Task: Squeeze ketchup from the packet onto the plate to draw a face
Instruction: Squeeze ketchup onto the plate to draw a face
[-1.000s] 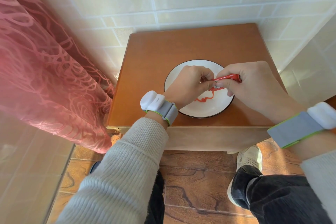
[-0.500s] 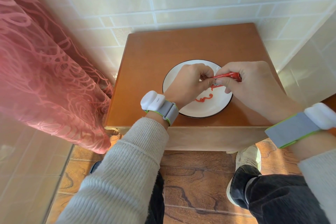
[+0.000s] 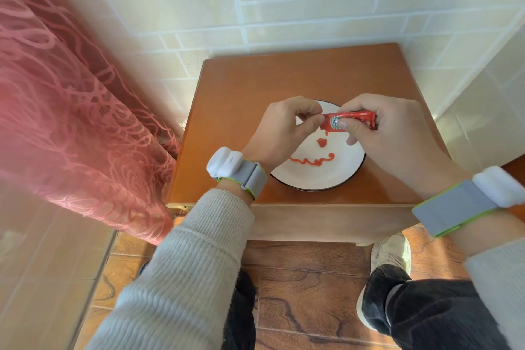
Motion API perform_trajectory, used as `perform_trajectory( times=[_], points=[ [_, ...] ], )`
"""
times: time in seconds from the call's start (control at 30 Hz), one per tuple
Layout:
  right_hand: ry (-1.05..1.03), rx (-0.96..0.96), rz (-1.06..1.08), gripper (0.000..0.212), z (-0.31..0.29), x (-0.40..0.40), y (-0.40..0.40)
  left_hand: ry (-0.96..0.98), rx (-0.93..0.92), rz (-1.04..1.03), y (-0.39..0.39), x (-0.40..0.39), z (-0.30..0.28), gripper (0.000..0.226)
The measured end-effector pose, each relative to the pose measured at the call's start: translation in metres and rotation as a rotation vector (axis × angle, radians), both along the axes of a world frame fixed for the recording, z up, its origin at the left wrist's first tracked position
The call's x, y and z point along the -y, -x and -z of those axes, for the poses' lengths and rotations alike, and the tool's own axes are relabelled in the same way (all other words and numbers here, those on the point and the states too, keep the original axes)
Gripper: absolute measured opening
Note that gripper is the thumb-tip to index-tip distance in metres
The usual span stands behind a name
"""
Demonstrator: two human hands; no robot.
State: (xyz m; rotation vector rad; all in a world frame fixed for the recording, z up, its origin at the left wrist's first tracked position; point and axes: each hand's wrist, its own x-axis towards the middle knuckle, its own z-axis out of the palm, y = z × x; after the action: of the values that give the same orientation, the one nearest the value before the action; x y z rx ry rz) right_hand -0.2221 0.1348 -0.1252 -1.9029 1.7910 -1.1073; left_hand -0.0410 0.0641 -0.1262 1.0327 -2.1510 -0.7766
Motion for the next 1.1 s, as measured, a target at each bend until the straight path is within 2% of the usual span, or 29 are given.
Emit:
perform_trajectory(
  times=[0.3,0.7,1.1],
  points=[
    [0.05,0.028,-0.024,0.008,0.003,0.012,-0.017,0.042,-0.063,-0.047,-0.016,0.004,-0.003,0.005],
    [0.019,-0.024,-0.039,0.007,0.007,0.016,-0.026,0.037,0.049,-0.055,-0.024,0.007,-0.001,0.008],
    [0.056,0.033,0.004,0.008,0.01,0.022,-0.027,0.084,-0.013,-0.109,-0.019,0.004,-0.001,0.011]
  ],
)
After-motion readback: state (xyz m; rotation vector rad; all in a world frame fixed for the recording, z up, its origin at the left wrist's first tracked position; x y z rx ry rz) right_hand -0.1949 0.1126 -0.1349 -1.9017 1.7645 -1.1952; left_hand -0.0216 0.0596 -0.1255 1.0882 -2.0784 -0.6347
